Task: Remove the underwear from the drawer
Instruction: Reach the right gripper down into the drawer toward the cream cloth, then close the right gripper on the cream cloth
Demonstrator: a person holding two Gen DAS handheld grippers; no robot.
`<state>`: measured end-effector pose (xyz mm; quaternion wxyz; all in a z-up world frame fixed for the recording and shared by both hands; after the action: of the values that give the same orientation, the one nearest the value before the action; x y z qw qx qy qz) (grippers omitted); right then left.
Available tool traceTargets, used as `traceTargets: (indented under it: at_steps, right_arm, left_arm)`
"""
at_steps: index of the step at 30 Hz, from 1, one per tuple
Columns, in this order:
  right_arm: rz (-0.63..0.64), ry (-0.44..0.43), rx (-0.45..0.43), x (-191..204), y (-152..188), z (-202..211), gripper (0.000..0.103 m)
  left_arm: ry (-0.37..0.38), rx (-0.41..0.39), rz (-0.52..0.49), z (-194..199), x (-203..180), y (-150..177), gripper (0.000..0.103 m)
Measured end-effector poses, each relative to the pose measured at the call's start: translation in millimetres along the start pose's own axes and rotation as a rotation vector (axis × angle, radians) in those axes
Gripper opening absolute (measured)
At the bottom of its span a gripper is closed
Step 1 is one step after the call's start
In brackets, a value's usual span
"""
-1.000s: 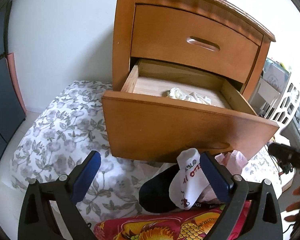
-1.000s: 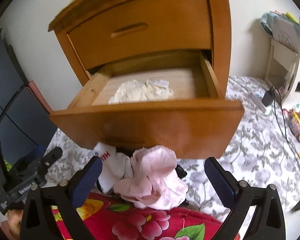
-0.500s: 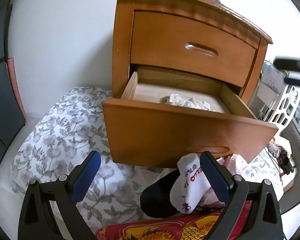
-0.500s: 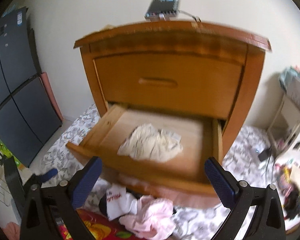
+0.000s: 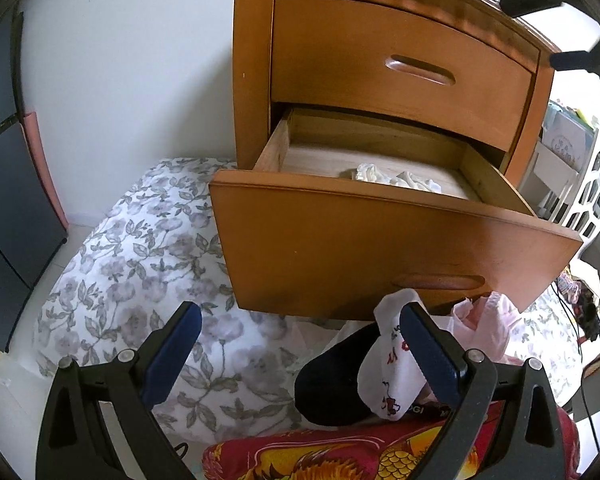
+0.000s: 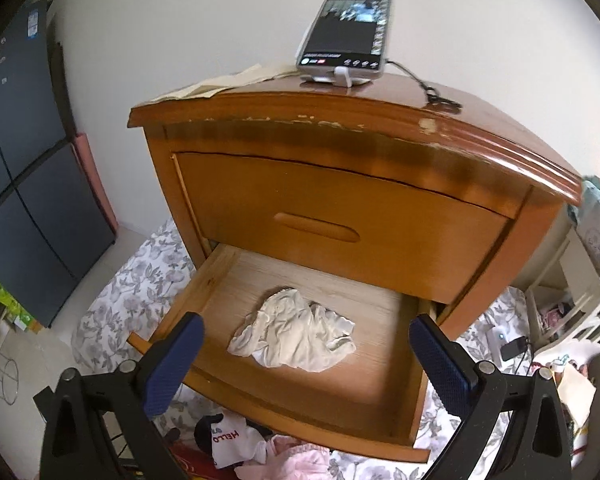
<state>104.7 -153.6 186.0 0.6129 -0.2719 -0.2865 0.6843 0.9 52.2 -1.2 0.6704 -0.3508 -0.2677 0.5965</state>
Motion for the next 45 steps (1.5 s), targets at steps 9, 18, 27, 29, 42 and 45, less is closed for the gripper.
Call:
traceTargets:
  at_steps: [9,18,27,29,42,45]
  right_arm:
    - [0.024,-0.011,0.161,11.7,3.3,-44.6,0.103]
    - [0.008,-0.007,0.357,12.6,33.5,-113.4,0.103]
    - [0.019,-0.009,0.509,13.4,76.9,-167.5,0.103]
    - [0.02,-0.005,0.535,13.2,83.6,-175.5,0.103]
    - [0.043,0.024,0.632,12.2,97.0,-212.0,0.095]
    - [0.056,0.009,0.63,18.2,88.7,-221.9,0.091]
  left_arm:
    - [0.007,0.022,-0.01,-3.4,-2.7,1.7,0.099]
    - [0.013,0.038,-0.013,-6.1,-4.3,2.4,0.099]
    - [0.03,0.053,-0.001,-9.1,-2.8,3.9,0.099]
    - [0.033,0.056,0.001,-10.4,-2.4,4.0,0.099]
    - [0.056,0.069,0.02,-15.1,-1.5,5.5,0.099]
    - [0.06,0.073,0.021,-16.5,-1.7,5.4,0.099]
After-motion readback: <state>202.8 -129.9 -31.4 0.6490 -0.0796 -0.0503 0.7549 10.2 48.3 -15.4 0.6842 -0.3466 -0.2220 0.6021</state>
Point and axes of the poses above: each gripper's, at about its wrist camera, not at the fingertips, and z roughly against the way its jaws point, x to its left, y to its underside, the point moved 4 cm from there along -z, roughly the way its jaws point, and after that the axes turned 6 degrees about -x, right-handed, at the moved point
